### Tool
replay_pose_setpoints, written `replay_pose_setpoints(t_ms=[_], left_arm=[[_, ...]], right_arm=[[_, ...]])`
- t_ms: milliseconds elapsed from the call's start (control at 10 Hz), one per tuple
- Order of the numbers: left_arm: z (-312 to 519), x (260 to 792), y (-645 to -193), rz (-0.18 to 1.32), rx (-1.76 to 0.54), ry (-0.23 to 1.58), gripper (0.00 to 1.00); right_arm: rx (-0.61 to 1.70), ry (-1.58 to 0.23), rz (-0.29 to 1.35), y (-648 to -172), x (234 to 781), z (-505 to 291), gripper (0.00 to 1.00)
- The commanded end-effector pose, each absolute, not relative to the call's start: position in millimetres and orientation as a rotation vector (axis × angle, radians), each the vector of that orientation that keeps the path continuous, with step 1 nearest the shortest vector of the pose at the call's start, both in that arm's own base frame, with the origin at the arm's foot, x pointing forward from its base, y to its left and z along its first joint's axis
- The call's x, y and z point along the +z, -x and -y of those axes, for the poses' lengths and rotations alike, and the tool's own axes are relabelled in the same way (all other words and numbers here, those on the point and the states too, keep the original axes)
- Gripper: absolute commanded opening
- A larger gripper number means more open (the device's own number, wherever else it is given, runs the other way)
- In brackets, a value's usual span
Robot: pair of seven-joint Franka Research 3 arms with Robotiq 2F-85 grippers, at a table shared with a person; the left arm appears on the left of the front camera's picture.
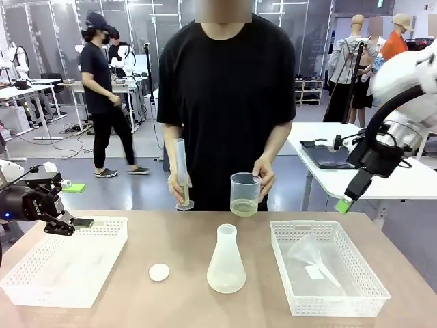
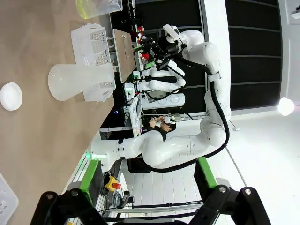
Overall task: Prepare the solutions needed for the experiment.
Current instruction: Pick up the Plastic Funnel and insert it into the Big flask.
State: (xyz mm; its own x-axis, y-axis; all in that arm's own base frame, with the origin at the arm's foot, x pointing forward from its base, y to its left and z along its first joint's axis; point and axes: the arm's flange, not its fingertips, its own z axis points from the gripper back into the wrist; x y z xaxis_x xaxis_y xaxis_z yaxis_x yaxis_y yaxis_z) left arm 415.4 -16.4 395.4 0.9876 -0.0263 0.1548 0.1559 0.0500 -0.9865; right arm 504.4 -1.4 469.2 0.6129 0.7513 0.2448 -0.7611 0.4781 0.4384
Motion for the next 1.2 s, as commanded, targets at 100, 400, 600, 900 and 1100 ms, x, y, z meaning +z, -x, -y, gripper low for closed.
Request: replay_pose_setpoints(t_ms=[100,400,600,900,1100], left_arm=[[16,397,-415,0.100,-0.134,1.516,1.00],[16,397,-415,0.100,-0.134,1.516,1.00],[16,397,-415,0.100,-0.134,1.516,1.00],[16,397,-415,0.100,-0.134,1.516,1.00],[16,397,-415,0.100,-0.134,1.516,1.00]], right_arm=[[0.923,-0.545,0.020,-504,469,1,1.00],[0.923,-0.545,0.020,-504,469,1,1.00],[0.933,-0.523,0.008,-508,469,1,1.00],[1.358,-0.368,0.060,-546,455,-36,1.00],[1.478,-0.297,0.013,-561,441,-54,1.00]])
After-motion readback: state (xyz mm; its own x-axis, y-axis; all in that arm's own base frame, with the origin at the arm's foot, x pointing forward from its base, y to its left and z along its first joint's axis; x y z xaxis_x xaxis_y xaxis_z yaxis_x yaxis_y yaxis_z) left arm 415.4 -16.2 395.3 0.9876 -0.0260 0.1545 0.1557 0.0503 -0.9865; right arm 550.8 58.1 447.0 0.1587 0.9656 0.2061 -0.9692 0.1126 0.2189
